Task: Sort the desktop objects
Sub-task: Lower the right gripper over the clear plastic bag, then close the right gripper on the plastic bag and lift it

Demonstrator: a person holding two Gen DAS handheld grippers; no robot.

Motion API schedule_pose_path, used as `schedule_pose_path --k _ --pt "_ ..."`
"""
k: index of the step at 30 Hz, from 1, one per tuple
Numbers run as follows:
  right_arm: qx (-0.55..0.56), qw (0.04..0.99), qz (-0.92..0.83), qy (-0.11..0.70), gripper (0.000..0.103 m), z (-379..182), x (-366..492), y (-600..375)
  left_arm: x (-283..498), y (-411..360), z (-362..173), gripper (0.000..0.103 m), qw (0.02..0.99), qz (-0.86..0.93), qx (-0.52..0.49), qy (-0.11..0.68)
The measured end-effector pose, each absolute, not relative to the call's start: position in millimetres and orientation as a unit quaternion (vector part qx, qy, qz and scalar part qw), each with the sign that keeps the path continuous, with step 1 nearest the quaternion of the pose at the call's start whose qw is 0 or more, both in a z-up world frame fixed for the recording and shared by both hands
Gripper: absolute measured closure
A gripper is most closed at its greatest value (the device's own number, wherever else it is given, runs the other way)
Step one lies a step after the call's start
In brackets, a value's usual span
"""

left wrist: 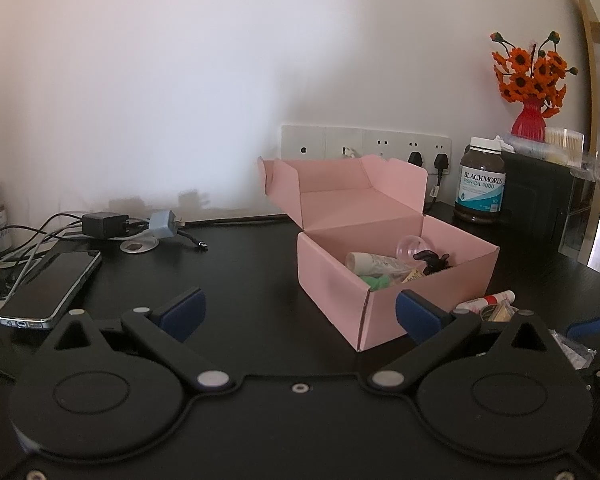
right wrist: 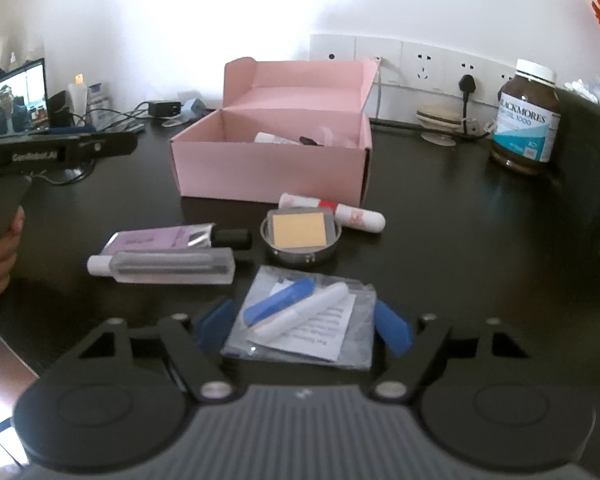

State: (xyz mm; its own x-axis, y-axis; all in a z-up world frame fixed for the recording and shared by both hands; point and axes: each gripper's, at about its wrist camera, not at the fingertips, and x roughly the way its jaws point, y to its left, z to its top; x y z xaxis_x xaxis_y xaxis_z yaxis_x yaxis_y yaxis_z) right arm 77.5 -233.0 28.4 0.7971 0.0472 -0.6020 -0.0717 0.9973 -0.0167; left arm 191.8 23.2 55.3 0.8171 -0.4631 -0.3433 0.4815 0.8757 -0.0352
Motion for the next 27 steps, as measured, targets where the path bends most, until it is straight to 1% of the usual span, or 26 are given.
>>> schedule_pose_path --k 6,9,11,15,21,22,24,27 --pt "-0.019 0.950 0.035 0.310 0.031 28.2 71.6 -233.8 192.2 23.5 55.3 0.000 0.952 -0.249 0.026 0.174" --pt "-0.014 0.953 0.035 0.301 0.036 30.4 67.8 -234.3 192.9 23.5 55.1 0.000 0.952 -0.249 0.025 0.174" --pt "-0.009 0.956 0.036 0.290 0.043 33.9 64.5 -235.7 193.3 23.7 55.1 0.000 0.952 -0.249 0.023 0.175" --pt "-0.013 0.958 0.033 0.283 0.049 38.6 61.3 -237.5 192.9 23.5 54.9 0.000 0.953 -0.248 0.024 0.174" --pt "-0.033 0.961 0.027 0.273 0.061 40.7 59.3 -235.4 191.9 23.4 55.0 0.000 0.953 -0.248 0.024 0.173" --pt "-0.038 0.962 0.026 0.271 0.064 41.1 59.0 -234.7 191.6 23.4 55.0 0.000 0.953 -0.248 0.024 0.173" --pt "-0.047 0.962 0.023 0.269 0.102 42.0 59.0 -233.6 191.9 23.8 55.1 0.000 0.953 -0.248 0.024 0.174" --pt "-0.041 0.958 0.029 0.283 0.102 40.6 62.1 -236.2 191.7 24.1 55.2 0.000 0.953 -0.248 0.025 0.173"
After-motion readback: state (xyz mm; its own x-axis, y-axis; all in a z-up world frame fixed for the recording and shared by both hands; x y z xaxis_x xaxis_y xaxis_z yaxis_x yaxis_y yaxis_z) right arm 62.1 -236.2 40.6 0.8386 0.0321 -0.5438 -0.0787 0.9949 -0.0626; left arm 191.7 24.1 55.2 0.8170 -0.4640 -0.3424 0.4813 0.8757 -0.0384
